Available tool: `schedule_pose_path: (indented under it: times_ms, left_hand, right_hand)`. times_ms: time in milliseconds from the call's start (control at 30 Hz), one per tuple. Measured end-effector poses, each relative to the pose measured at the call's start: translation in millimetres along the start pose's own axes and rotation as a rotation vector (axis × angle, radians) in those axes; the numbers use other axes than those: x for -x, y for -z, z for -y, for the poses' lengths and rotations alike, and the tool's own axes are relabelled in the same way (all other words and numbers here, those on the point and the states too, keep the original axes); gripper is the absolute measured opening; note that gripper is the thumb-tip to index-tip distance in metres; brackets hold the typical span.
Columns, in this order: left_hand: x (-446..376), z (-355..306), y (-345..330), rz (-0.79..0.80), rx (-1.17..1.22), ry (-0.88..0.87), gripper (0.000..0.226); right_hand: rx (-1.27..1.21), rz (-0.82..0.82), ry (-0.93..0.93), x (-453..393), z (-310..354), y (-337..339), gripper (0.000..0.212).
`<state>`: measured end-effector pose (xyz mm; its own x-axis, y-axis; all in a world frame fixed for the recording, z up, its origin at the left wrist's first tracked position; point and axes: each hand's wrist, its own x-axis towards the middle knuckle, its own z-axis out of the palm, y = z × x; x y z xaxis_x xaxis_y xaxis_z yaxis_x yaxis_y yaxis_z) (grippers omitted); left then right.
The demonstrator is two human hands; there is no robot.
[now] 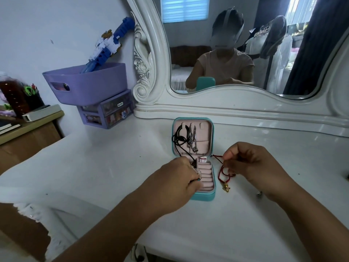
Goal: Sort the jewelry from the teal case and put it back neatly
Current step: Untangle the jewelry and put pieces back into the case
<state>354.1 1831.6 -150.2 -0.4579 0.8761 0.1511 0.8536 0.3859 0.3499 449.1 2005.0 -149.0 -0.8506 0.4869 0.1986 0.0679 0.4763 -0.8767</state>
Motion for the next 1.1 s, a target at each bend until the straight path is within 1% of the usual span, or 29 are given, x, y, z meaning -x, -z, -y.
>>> schedule_pose_path:
  times_ms: [100, 200, 300, 367, 433, 533, 600, 633, 767, 833, 900, 967, 1000, 1067, 1100]
  left_hand:
    - [-1.7, 2.7, -7.3, -0.111, 0.05, 0.021, 0.023]
    - [-4.9, 9.2, -6.3, -0.171, 0.234, 0.076, 0.015]
    - [-6.7, 11.4, -4.1, -0.198, 0.35, 0.162, 0.012]
    - [-6.0, 12.8, -3.8, -0.202, 0.362, 0.173, 0.017]
    - [-5.4, 15.3, -3.9, -0.199, 0.355, 0.146, 0.021]
    - [-5.5, 20.5, -5.4, -0.206, 0.329, 0.028, 0.008]
    - [-5.3, 24.5, -6.7, -0.2, 0.29, -0.06, 0.004]
    - [-4.0, 25.9, -6.6, -0.184, 0.269, -0.093, 0.005]
    - [5.1, 31.7, -3.5, -0.097, 0.243, -0.163, 0.03]
    - [4.8, 35.6, 0.2, -0.051, 0.234, -0.189, 0.033]
    - [1.4, 38.1, 4.7, -0.032, 0.231, -0.173, 0.027]
    - [-4.3, 39.6, 7.4, -0.033, 0.304, -0.11, 0.018]
    - [-6.8, 38.6, 8.3, -0.025, 0.363, -0.062, 0.017]
    - [-10.4, 35.9, 8.7, -0.024, 0.456, -0.002, 0.026]
    - [-12.4, 36.2, 7.1, -0.047, 0.453, -0.01, 0.028]
  right_hand:
    - [-0.018, 0.009, -0.006, 1.9, -3.9, -4.3, 0.016]
    - [-0.013, 0.04, 0.015, 3.8, -6.9, -8.2, 0.019]
    - [0.007, 0.043, 0.039, 3.9, -8.5, -9.3, 0.019]
    - [0.007, 0.038, 0.043, 3.8, -8.8, -9.0, 0.017]
    - [-0.004, 0.035, 0.043, 3.9, -9.2, -8.6, 0.016]
    - [-0.015, 0.039, 0.053, 4.3, -9.8, -9.2, 0.017]
    - [-0.015, 0.053, 0.063, 4.7, -9.7, -10.1, 0.016]
    - [-0.02, 0.067, 0.069, 5.0, -9.7, -10.9, 0.017]
    - [-0.044, 0.119, 0.094, 6.4, -9.9, -14.7, 0.018]
    - [-0.039, 0.13, 0.103, 6.3, -9.4, -16.5, 0.017]
    - [-0.022, 0.138, 0.112, 6.4, -8.6, -18.3, 0.019]
    - [0.004, 0.143, 0.123, 7.2, -8.6, -19.4, 0.018]
    - [0.016, 0.148, 0.128, 7.5, -9.2, -19.6, 0.017]
    - [0.035, 0.157, 0.134, 7.6, -11.5, -19.6, 0.014]
    - [0.041, 0.16, 0.137, 7.3, -12.6, -19.6, 0.014]
